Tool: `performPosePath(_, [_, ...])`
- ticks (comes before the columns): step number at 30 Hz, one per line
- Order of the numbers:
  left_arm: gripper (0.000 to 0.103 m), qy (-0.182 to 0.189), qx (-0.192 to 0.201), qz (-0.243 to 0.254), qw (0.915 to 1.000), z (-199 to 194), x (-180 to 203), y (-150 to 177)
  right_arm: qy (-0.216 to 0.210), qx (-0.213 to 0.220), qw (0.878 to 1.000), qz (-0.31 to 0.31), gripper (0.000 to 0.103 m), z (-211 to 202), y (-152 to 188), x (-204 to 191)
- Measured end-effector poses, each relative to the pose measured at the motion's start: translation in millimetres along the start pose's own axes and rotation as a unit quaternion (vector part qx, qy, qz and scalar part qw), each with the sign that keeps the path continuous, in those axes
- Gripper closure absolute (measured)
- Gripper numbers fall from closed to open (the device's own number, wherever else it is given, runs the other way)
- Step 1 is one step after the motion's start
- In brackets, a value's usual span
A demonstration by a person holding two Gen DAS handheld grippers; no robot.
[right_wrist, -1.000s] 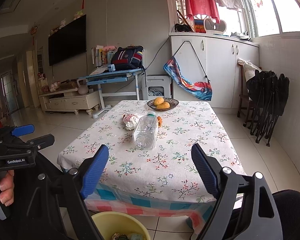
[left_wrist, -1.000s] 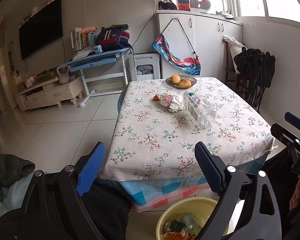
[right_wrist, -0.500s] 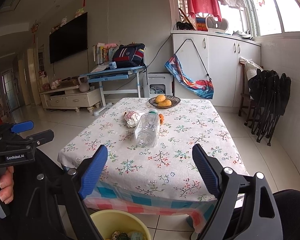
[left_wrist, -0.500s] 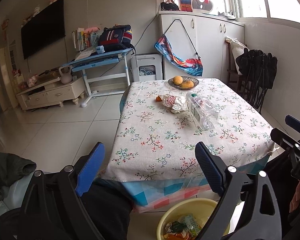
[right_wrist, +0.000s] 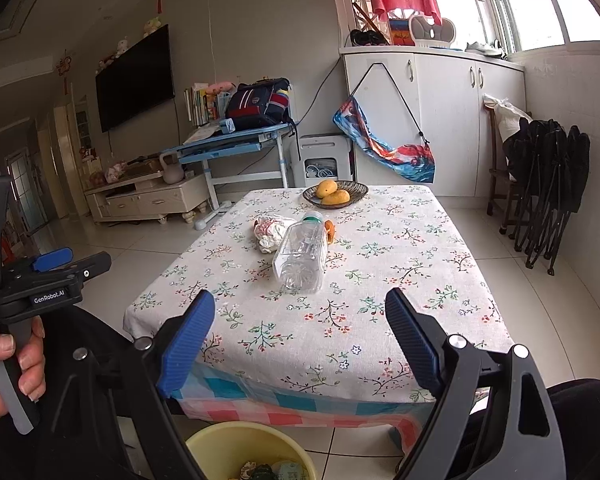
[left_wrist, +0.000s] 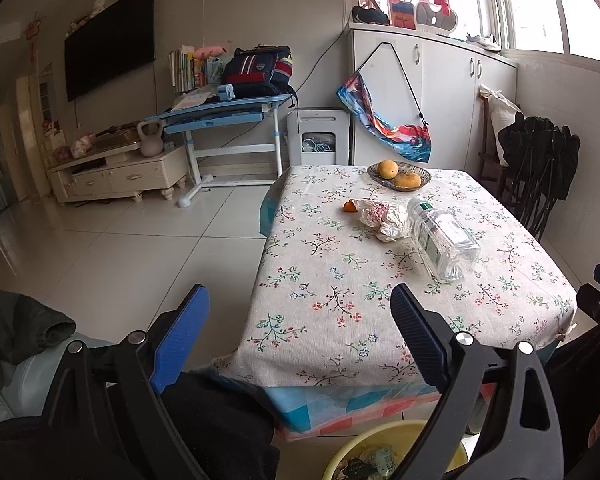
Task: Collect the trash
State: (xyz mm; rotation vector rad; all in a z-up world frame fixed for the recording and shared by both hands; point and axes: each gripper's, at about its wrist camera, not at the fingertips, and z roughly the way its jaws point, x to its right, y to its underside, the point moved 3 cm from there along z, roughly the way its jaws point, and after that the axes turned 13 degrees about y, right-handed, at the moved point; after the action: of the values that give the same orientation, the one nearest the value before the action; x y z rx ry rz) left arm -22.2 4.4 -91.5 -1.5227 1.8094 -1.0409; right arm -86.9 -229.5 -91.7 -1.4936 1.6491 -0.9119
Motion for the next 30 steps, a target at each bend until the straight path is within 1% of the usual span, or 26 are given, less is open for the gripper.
performPosePath(9, [0.014, 0.034, -0.009, 0.044, 0.9984, 50, 17, -32, -0.024, -0.057, 0.998, 0.002, 0.019, 44, -18, 3])
performPosePath(13, [0.014, 0.043, -0.01, 0.062, 0.9971, 75, 20, -49, -0.032, -0.073, 0.997, -0.002, 0.019, 68, -27, -1])
performPosePath(20, [0.014, 0.05, -0.031, 0.053, 0.9968, 123, 10, -69, -0.044, -0.104, 0.994, -0.003, 0.019, 112, -43, -16])
performPosePath(23, [0.014, 0.051, -0.04, 0.038, 0.9972, 143, 2, -74, -0.049, -0.118, 0.992, -0.014, 0.019, 133, -45, -30])
performPosePath(26, [0.014, 0.055, -0.051, 0.017, 0.997, 162, -6, -78, -0.048, -0.128, 0.99, -0.026, 0.019, 153, -47, -43])
performPosePath(27, [0.014, 0.058, -0.055, 0.014, 0.9967, 168, -7, -79, -0.041, -0.134, 0.99, -0.028, 0.019, 161, -48, -44])
performPosePath(29, [0.014, 0.062, -0.063, 0.015, 0.996, 180, -8, -80, -0.037, -0.15, 0.988, -0.028, 0.019, 175, -48, -44])
performPosePath(30, [0.014, 0.063, -0.067, 0.017, 0.9957, 186, -8, -80, -0.038, -0.151, 0.987, -0.024, 0.019, 181, -50, -42])
